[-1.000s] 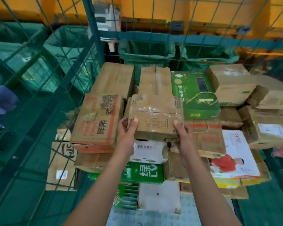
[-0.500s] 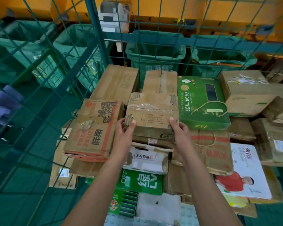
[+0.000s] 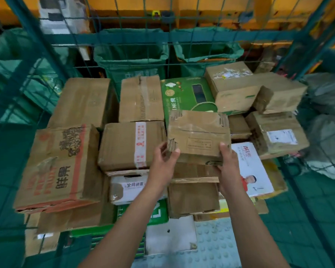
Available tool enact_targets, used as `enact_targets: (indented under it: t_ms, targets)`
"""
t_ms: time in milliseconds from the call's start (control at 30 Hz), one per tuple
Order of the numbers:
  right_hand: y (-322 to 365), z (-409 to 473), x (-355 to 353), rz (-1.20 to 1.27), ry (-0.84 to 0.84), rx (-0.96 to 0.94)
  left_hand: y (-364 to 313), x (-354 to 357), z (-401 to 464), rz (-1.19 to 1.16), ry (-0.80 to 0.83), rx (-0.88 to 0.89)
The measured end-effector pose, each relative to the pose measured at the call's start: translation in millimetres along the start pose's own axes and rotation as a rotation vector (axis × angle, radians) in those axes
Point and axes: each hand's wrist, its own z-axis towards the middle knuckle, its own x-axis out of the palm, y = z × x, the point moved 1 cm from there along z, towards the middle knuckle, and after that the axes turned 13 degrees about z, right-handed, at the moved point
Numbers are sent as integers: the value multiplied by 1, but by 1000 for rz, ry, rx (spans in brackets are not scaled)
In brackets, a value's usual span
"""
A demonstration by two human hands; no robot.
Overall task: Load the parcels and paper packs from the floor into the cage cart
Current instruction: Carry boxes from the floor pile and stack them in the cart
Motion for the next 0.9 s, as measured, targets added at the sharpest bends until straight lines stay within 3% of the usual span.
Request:
enact_targets:
  t_ms: [133,367,533,733,900]
  targets:
    - [-4,8,-49,-105,-54,30,16,45,-7,80,78,-26]
    - [-19,23,-57,-620,50,17,44,44,-4,177,91,-246]
    - [-17,21,-40,-514,179,1,51,46,-2,157,43,-272]
    - [-35,20,-31,-378,182,8,45,54,-8,130,-21,-226]
    - [-43,15,-36,-250,162,72,41,52,-19,178,40,-192]
